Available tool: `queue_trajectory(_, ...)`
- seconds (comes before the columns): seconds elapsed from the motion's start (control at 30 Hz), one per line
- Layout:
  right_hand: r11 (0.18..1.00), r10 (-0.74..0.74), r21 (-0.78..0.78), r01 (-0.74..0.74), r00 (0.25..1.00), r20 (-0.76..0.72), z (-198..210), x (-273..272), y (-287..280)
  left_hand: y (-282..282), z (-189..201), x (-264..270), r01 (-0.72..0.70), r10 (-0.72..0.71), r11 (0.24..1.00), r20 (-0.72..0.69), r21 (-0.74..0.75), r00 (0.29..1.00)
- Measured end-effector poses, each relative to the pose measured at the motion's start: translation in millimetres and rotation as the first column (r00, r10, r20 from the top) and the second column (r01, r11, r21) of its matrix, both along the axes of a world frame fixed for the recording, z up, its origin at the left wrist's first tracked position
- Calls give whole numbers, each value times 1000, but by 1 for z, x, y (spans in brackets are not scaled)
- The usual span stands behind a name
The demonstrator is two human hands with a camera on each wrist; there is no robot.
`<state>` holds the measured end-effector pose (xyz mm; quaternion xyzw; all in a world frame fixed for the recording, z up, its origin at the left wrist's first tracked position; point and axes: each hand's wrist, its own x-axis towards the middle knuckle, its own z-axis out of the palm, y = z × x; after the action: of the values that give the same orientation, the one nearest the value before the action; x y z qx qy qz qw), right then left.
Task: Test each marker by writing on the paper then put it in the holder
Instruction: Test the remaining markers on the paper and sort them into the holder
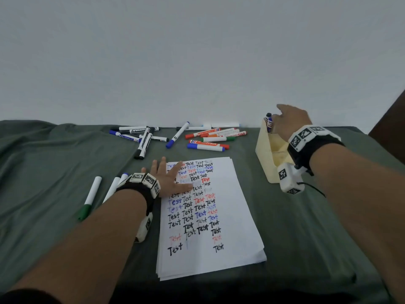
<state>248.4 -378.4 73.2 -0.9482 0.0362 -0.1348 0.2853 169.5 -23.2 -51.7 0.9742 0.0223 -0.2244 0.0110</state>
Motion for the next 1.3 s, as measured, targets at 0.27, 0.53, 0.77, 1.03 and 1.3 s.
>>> queue_trajectory(0.27,980,118,-177,-95,985,123,-19,-10,42,1,-4,1,-4,5,1000,9,-18,1000)
queue_trajectory(0.53,769,371,-291,-569,768,-521,-83,-34,99,1,-6,3,-1,1,1000,8,-11,1000)
queue_trajectory(0.77,719,260,-396,-571,750,-608,-117,-36,107,2,-4,8,3,-2,1000,-35,19,999)
queue_trajectory(1.03,747,249,-361,-558,738,-627,-116,-37,110,8,36,59,33,-28,999,216,-17,976)
queue_trajectory(1.3,783,268,-298,-545,730,-629,-107,-41,111,8,39,115,63,-112,990,442,126,890)
